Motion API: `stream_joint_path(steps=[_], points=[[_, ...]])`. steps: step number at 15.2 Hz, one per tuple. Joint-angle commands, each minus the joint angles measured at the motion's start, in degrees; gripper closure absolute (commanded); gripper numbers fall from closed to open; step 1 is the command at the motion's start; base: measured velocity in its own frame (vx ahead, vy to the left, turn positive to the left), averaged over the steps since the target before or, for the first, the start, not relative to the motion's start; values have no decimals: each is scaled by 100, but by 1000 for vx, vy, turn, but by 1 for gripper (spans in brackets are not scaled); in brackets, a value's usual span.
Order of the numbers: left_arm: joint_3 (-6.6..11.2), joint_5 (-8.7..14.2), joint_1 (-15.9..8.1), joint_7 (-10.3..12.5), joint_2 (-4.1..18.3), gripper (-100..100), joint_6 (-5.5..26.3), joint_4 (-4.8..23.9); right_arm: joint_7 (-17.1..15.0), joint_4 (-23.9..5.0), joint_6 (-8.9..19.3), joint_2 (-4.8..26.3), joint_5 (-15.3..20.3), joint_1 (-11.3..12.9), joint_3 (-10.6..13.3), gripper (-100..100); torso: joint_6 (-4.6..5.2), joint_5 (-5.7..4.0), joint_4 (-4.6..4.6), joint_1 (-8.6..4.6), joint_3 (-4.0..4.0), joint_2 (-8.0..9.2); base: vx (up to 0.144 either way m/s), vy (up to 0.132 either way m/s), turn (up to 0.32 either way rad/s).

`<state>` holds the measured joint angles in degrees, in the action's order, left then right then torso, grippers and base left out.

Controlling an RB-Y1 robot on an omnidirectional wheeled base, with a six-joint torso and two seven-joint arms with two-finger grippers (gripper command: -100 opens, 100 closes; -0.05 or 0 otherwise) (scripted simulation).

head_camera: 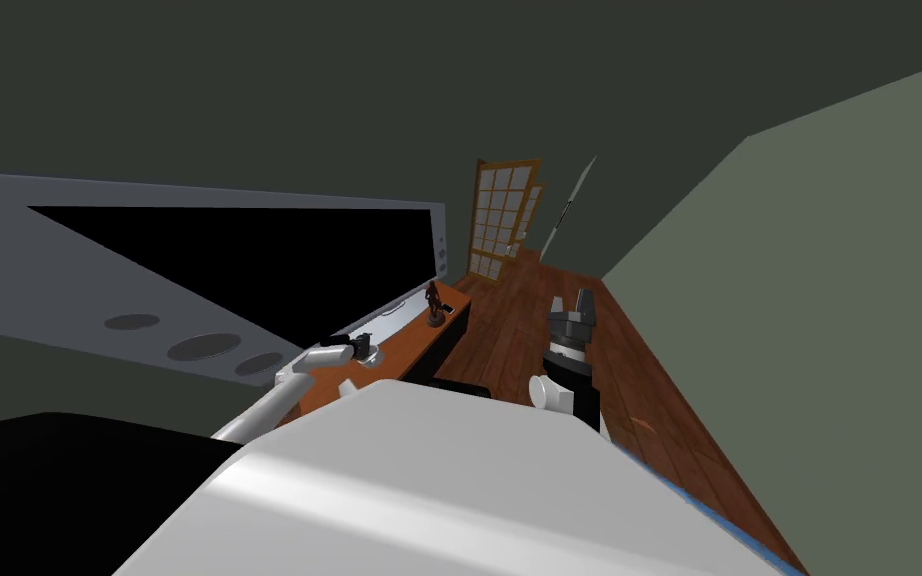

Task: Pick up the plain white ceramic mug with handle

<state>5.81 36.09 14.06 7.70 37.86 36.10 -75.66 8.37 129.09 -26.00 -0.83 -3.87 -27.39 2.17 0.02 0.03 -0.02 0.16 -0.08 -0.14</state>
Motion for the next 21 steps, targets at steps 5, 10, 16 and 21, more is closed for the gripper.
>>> stream_joint_path(steps=[5, 10, 16, 21], points=[[25, 449, -167, 39, 262, -100, 712, 699, 0, 0, 0, 0, 0, -1, 0, 0, -4, 1, -1, 0, -2, -2, 8, 28, -184], [28, 769, -268, 53, 428, -100, 1127, 1161, 0, 0, 0, 0, 0, 0, 0, 0, -1, 0, -1, -1, -3, -6, 12, 24, -166], [24, 1055, -355, 66, 566, -100, 1625, 1573, 0, 0, 0, 0, 0, 0, 0, 0, 1, 0, -1, 1, -4, -7, 11, 27, -139], [11, 1404, -460, 82, 720, -100, 2119, 2075, 0, 0, 0, 0, 0, -1, 0, 0, -2, 0, -2, -1, -4, -7, 11, 26, -151]])
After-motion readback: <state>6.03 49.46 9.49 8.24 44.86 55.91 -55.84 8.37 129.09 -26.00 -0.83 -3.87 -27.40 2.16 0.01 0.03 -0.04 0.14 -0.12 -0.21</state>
